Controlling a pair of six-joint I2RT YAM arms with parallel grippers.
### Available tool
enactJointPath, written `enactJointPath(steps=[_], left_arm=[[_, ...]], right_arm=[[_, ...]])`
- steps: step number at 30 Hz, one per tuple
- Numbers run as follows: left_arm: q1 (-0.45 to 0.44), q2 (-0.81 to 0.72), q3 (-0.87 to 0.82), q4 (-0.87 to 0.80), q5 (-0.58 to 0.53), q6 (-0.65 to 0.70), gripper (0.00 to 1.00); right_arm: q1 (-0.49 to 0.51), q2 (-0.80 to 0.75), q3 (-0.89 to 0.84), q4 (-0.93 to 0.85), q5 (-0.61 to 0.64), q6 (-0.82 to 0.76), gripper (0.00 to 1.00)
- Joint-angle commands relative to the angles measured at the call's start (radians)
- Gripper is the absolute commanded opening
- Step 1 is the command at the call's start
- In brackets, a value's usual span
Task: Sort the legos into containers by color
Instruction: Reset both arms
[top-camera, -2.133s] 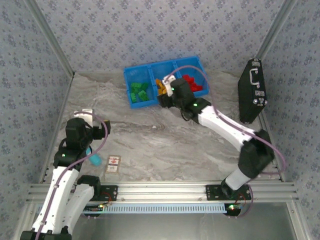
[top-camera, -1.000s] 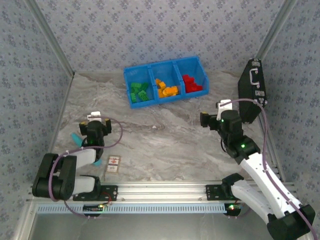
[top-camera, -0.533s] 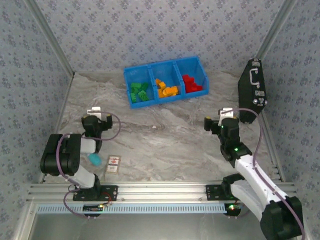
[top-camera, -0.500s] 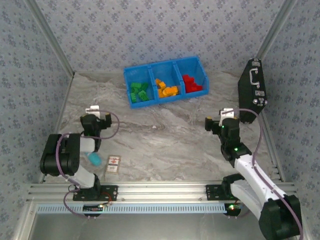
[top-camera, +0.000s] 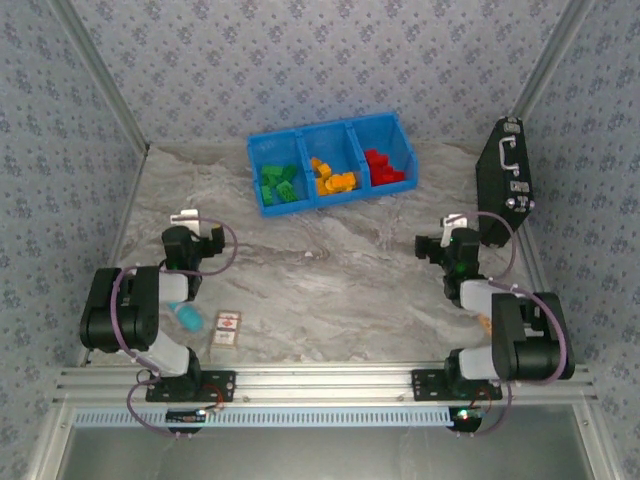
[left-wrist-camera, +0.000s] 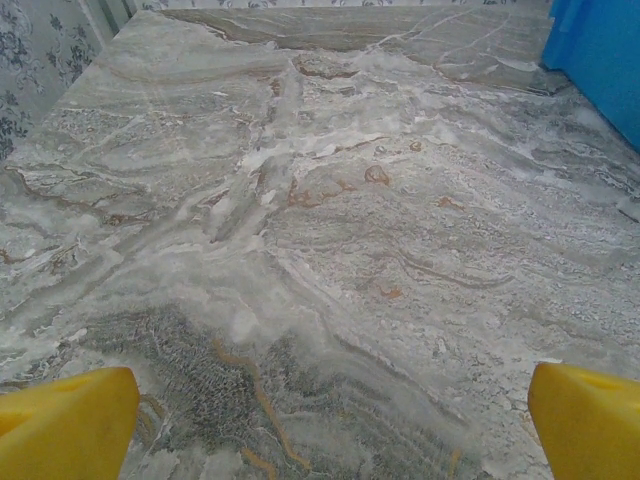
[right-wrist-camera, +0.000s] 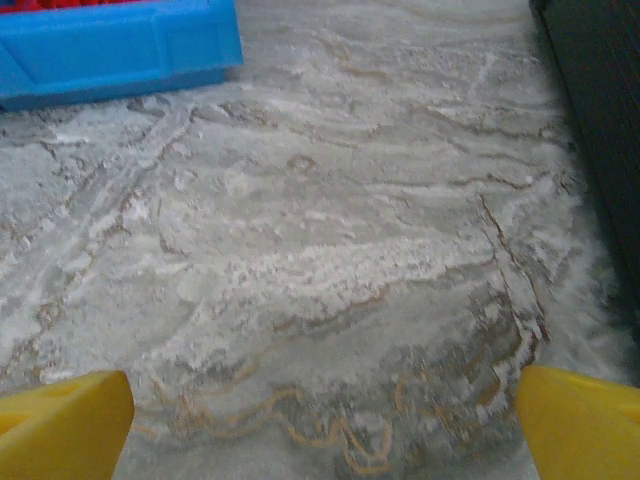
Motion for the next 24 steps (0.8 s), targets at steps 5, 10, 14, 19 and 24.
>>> enactJointPath(steps=[5, 10, 14, 19, 24], left_arm=[[0.002, -0.01, 0.008, 0.007, 0.02, -0.017, 1.0], [0.003, -0.01, 0.009, 0.007, 0.021, -0.017, 1.0], [0.002, -0.01, 0.009, 0.007, 0.019, -0.016, 1.0], [0.004, -0.01, 0.009, 0.007, 0.021, -0.017, 1.0], [0.002, -0.01, 0.009, 0.007, 0.02, -0.017, 1.0]], right_arm=[[-0.045, 0.13, 0.024, 0.195, -0.055, -0.001, 1.0], [-0.035, 0.132, 0.022, 0.202, -0.037, -0.009, 1.0], [-0.034, 0.132, 0.022, 0.202, -0.034, -0.01, 1.0], [-0.026, 0.136, 0.03, 0.191, -0.025, -0.016, 1.0], [-0.027, 0.134, 0.024, 0.2, -0.028, -0.015, 1.0]])
